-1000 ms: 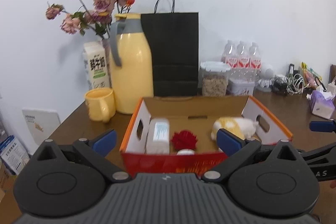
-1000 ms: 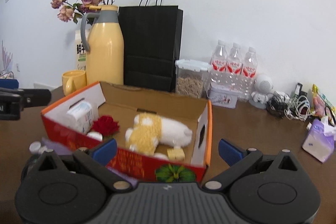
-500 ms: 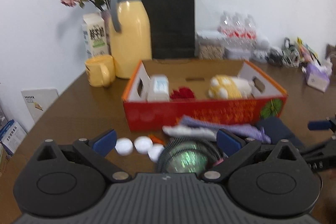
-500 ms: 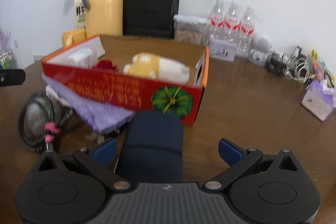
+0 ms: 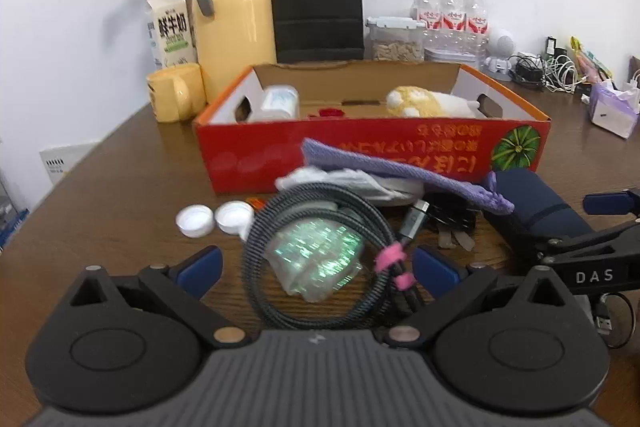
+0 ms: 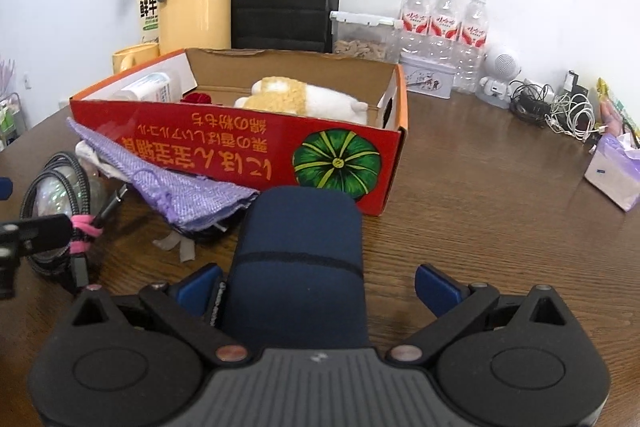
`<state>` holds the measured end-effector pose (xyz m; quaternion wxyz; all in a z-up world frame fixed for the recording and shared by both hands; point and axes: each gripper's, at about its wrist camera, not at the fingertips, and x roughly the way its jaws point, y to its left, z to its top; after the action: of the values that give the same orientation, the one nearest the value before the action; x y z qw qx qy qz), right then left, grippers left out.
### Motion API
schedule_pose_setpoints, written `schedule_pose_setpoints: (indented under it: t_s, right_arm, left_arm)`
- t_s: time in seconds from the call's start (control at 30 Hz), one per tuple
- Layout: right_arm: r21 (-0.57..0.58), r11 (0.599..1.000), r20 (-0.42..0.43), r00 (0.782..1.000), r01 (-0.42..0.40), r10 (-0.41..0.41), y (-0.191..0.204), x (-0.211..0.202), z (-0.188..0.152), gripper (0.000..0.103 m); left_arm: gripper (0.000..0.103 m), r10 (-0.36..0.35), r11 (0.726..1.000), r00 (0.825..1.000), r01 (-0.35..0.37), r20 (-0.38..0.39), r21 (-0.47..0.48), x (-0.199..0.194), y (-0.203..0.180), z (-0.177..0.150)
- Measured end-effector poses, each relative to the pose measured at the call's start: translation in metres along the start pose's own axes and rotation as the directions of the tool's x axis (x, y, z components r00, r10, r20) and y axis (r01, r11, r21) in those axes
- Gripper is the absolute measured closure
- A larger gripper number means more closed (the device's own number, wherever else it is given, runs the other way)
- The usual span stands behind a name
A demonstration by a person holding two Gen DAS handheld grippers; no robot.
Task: Organize objects
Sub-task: 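Grasp the black cable with the left gripper while the right grasps the navy pouch, then carry the cable and navy pouch into the box and open both grippers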
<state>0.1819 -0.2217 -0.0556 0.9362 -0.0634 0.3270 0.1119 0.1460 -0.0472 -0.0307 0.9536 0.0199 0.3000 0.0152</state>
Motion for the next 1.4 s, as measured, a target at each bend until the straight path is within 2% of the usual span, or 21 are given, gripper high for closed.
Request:
schedule_pose_setpoints:
  t_s: [0.17,0.43,0.5,0.57,0.67,0.87,1.07,1.4]
  right_arm:
    - [0.0,1.0,0.002,1.0,-0.004,0.004,0.001,0.004,-0.004,0.008]
    - [0.011,0.999,0.008,1.0,-0.03,0.03,0.0,0.003,-0.006,0.017]
    - [0.013,0.999,0.01,0.999,-0.037,0.037,0.0,0.002,-0.007,0.02]
    - [0.017,0.999,0.016,0.999,-0.045,0.045,0.0,0.001,-0.007,0.031]
    - [0.021,0.999,0.023,0.999,-0.039,0.039,0.001,0.0,-0.007,0.034]
    - [0.014,0.999,0.043,0.999,-0.031,0.03,0.003,-0.004,-0.008,0.04]
    - [0.014,0.999,0.076,0.996,-0.041,0.039,0.003,-0.016,-0.005,0.041]
    - [0.006,0.999,0.128,0.991,-0.043,0.042,0.002,-0.041,-0.002,0.042]
  left_arm:
    - [0.0,0.059,0.998,0.998,-0.059,0.028,0.005,0.002,-0.011,-0.006]
    - [0.0,0.097,0.995,0.995,-0.098,-0.017,-0.023,0.011,-0.015,-0.009]
    - [0.0,0.095,0.995,0.995,-0.096,-0.012,-0.031,0.009,-0.015,-0.01]
    - [0.005,0.088,0.995,0.996,-0.088,-0.003,-0.039,0.006,-0.015,-0.012]
    - [0.009,0.082,0.995,0.997,-0.081,0.014,-0.053,0.001,-0.013,-0.014]
    - [0.01,0.067,0.997,0.997,-0.066,0.025,-0.049,-0.008,-0.011,-0.014]
    - [0.01,0.042,0.998,0.999,-0.041,0.027,-0.037,-0.021,-0.005,-0.009]
    - [0.011,0.014,1.0,0.997,-0.013,0.079,-0.006,-0.053,0.001,0.001]
